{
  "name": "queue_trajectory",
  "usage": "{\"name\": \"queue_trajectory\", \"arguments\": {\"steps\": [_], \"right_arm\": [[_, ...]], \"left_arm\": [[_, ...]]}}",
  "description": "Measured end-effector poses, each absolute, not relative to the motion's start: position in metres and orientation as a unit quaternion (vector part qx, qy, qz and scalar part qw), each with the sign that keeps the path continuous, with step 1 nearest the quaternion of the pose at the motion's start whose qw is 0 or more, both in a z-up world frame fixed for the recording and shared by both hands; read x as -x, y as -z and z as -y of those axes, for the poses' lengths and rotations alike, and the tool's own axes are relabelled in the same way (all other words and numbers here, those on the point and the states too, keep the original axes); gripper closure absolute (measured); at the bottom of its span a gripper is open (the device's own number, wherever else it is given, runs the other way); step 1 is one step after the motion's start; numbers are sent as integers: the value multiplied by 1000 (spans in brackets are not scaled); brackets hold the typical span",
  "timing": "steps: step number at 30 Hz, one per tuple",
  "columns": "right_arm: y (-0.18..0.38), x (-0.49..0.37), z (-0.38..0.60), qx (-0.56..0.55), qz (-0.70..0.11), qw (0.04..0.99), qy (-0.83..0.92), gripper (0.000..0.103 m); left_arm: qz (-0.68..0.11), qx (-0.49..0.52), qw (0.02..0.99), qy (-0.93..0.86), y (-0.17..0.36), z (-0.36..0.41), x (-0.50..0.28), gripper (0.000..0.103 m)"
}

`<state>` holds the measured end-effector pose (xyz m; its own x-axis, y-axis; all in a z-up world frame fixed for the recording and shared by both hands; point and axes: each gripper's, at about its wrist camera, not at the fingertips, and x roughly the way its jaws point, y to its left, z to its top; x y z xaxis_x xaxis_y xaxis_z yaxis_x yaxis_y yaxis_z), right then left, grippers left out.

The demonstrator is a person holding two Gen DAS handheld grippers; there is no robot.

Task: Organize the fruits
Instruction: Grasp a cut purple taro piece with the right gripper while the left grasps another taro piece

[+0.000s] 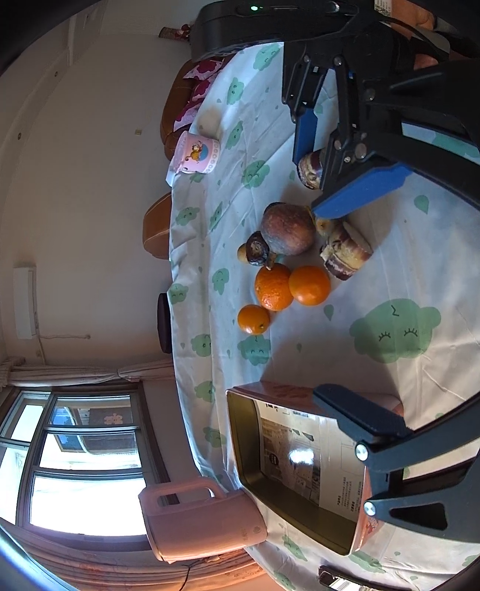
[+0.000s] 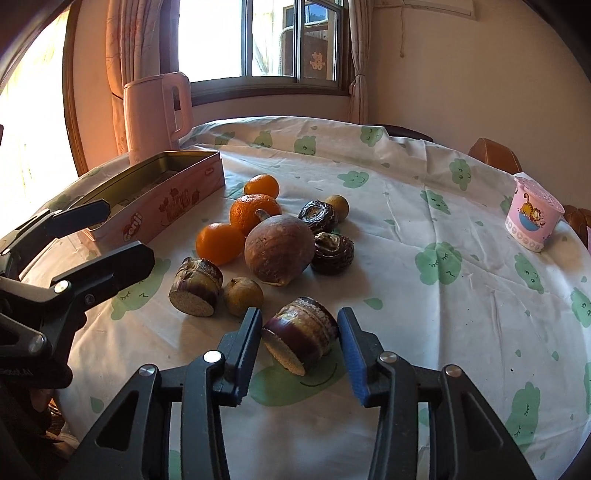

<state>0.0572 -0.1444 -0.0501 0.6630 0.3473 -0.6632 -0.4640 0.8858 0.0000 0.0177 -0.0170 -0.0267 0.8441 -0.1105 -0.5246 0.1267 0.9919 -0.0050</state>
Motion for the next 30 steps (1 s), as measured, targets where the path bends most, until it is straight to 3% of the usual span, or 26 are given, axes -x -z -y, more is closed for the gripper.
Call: {"name": "queue_trajectory", "arguments": {"steps": [7,14,16,19,30], "right_arm": [[43,-57,164,27,-324,927,-185,59],[42,-56,163,29,-321,928,-184,59],[43,-56,161,33,-323,927,-187,59],[44,-55,160,41,-325,926,-189,59],[43,-52,158,50,-315,929,-190,59]], "left_arm": [[-333,-32,938,95,37,33,-39,27],[-390,18,909,144,50,27,-59,42],[-399,22,903,156,52,27,-59,54],[-407,11,898,166,54,33,-59,63],[-395,20,907,142,50,24,-59,65]]}}
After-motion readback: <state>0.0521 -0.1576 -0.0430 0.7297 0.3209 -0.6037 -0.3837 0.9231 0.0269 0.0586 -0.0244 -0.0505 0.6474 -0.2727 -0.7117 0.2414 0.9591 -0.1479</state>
